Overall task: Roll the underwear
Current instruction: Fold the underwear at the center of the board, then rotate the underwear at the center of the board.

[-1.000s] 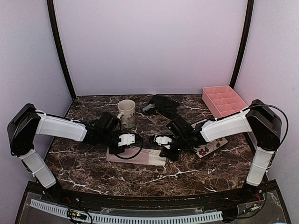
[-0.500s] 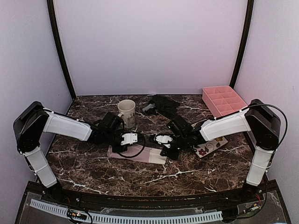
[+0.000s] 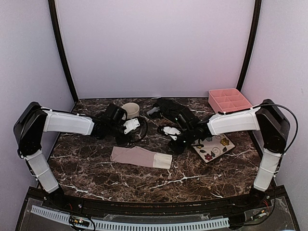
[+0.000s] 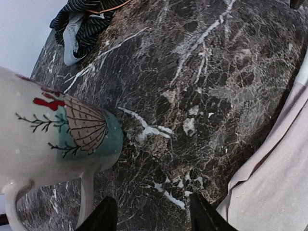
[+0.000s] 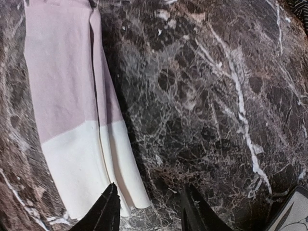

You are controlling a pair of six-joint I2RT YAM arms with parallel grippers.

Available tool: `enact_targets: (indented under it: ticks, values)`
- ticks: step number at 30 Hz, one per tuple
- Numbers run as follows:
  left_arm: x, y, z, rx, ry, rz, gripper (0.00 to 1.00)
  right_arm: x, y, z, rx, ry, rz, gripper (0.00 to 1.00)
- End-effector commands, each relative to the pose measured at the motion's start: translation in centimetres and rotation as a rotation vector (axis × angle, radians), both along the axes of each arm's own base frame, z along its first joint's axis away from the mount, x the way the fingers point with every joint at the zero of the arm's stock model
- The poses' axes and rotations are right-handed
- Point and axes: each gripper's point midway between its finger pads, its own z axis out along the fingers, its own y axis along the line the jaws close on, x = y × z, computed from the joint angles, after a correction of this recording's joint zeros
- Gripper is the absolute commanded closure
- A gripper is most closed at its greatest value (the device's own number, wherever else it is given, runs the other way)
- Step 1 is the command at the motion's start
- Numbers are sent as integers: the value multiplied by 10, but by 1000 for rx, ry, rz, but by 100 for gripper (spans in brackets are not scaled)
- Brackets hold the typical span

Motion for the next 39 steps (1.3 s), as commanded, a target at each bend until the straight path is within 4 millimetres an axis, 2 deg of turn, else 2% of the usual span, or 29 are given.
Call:
enact_targets:
  ticks: [1, 5, 10, 16, 21, 25, 29, 30, 34, 39]
  values:
    - [-5, 24, 28, -73, 116, 246, 43, 1, 22, 28, 128, 131, 1, 56]
    - [-22, 29, 29, -134, 279, 403, 43, -5, 34, 20, 150, 249, 5, 55]
    - [-68, 32, 21, -249, 527, 544, 43, -12, 38, 4, 153, 374, -25, 56]
    - [-106, 55, 9, -300, 608, 666, 45, -19, 35, -21, 118, 452, -55, 59]
    - [-128, 76, -14, -260, 646, 747, 53, -28, 32, -29, 121, 502, -63, 72]
    - [-138, 81, -32, -241, 677, 762, 61, -42, 25, -30, 134, 545, -67, 80]
    - [-143, 78, -44, -235, 706, 734, 64, -57, 18, -27, 153, 580, -81, 82]
    - [-144, 77, -46, -236, 710, 725, 65, -65, 11, -33, 142, 607, -91, 82]
    - [-138, 65, -49, -266, 706, 665, 66, -86, 5, -22, 195, 676, -100, 82]
    - [-119, 49, -58, -256, 695, 620, 69, -94, 2, -8, 249, 695, -104, 79]
